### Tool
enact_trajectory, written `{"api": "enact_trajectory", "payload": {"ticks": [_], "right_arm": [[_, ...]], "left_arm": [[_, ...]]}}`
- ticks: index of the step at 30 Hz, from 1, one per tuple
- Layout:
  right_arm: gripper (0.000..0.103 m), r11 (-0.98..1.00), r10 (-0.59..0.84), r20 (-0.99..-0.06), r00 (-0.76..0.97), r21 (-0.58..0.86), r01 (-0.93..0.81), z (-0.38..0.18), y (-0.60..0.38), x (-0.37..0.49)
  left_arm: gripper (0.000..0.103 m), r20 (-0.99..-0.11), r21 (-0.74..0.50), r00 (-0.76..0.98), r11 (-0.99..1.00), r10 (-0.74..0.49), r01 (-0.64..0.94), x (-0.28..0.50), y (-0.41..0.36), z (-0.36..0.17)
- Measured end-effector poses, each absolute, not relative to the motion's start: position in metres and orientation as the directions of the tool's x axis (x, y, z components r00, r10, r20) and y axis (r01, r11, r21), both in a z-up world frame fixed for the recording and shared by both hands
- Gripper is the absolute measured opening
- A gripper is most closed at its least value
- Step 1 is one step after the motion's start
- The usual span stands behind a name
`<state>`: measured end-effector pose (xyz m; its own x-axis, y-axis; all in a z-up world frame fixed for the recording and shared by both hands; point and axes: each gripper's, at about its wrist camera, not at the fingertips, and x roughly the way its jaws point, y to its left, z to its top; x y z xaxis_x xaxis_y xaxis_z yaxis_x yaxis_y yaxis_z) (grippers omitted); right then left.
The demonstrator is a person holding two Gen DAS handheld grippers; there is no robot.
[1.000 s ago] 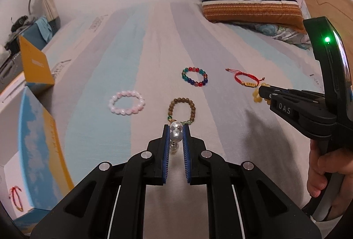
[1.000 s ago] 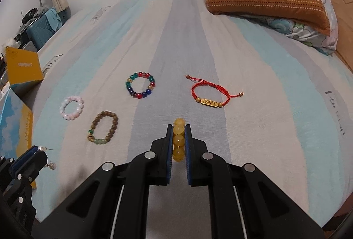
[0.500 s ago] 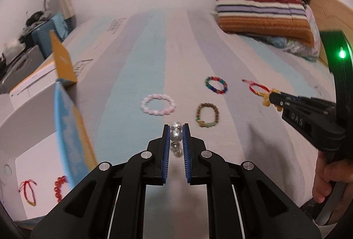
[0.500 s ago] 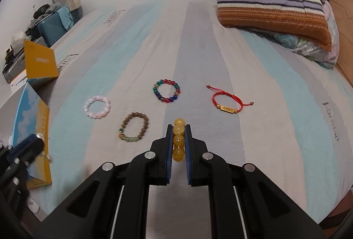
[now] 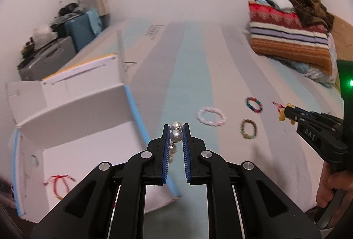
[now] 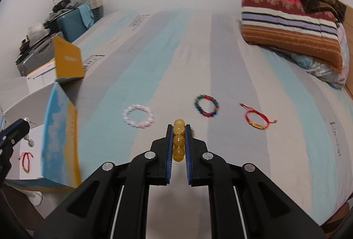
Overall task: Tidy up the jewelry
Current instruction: 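Carry the yellow bracelet and pearl string over the white box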
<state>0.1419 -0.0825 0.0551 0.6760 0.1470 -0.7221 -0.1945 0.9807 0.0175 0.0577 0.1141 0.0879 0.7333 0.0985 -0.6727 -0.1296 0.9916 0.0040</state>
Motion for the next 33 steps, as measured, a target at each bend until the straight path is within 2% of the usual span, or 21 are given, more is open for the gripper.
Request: {"api": "enact_trajectory", "payload": {"ticks": [17,24,33], "right_arm": [[0.009,0.911,0.308,-0.683,0.662,0.01,-0.413,0.091,0.068,0.092],[0.009,0.857,0.368,-0.699,0.613,-0.001,-0.516,0.08,0.133,0.069],[0.009,0.834,0.361,-0.759,0.542,0.002,-0.552,0.043,0.178,0.069]], "left_arm": [[0.011,-0.678,0.001,0.69,0.939,0.254,-0.344,-0.018,0.257,0.097],[0.011,-0.714,0.002,0.64,0.915,0.284,-0.404,-0.036,0.299,0.077],[0.011,-0.765,0.008,0.579,0.903,0.282,-0.43,-0.032,0.325,0.044]]}}
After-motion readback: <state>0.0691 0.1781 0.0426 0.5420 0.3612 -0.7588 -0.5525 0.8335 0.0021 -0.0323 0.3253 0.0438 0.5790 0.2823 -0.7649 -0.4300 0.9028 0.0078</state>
